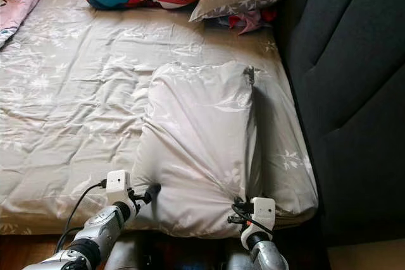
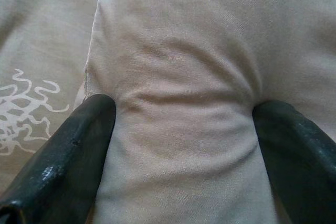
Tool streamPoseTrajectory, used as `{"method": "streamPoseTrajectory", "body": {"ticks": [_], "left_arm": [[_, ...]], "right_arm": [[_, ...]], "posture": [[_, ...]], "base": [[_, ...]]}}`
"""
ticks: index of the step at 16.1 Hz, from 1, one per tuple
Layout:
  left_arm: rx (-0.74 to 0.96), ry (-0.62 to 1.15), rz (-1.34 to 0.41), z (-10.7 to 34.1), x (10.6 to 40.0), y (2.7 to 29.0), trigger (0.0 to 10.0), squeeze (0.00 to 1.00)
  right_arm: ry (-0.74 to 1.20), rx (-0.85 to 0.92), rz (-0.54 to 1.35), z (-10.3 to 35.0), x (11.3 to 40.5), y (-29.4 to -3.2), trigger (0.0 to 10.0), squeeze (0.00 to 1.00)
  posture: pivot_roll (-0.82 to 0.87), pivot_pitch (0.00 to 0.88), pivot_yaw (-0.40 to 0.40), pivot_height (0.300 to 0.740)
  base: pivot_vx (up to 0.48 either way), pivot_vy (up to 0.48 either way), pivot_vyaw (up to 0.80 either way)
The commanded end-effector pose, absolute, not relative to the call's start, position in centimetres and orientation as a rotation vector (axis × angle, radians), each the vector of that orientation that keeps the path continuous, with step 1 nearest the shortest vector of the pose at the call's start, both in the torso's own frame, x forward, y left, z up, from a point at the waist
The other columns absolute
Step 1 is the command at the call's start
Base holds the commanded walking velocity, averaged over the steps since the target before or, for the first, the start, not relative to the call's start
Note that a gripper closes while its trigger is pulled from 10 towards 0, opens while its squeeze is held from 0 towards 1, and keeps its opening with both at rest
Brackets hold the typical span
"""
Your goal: Clean up the room
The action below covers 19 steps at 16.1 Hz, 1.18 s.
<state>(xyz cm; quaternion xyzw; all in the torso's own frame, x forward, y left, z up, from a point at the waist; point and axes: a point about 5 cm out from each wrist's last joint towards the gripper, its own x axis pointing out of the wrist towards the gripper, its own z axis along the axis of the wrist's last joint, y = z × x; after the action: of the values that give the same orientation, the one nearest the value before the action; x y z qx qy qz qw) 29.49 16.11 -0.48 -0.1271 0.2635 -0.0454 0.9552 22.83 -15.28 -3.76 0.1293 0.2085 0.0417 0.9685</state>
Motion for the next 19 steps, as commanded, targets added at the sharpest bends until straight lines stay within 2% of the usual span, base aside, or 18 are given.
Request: {"method": "streamPoseTrajectory", "body": {"ticks": [1,15,16,19], "left_arm": [[-0.27,0.681,-0.072,-3.0,27.0,16.1,10.0,0.0],[-0.278,0.692,-0.087,-3.1,26.9,15.8,10.0,0.0],[-0.361,0.674,-0.148,-3.0,26.8,14.4,0.0,0.0],[-0.387,0.654,-0.168,-2.8,27.0,14.0,0.0,0.0]], "right_arm": [[0.588,0.276,0.012,-6.3,19.5,-16.6,10.0,0.0],[0.587,0.275,0.012,-6.3,19.5,-16.6,10.0,0.0],[0.592,0.272,0.024,-6.3,19.6,-16.4,10.0,0.0],[0.595,0.27,0.031,-6.3,19.6,-16.3,10.0,0.0]], "posture": [[-0.08,0.261,-0.054,0.622],[-0.09,0.261,-0.056,0.622],[-0.09,0.265,-0.066,0.622],[-0.09,0.265,-0.066,0.622]], "base": [[0.0,0.0,0.0],[0.0,0.0,0.0],[0.0,0.0,0.0],[0.0,0.0,0.0]]}}
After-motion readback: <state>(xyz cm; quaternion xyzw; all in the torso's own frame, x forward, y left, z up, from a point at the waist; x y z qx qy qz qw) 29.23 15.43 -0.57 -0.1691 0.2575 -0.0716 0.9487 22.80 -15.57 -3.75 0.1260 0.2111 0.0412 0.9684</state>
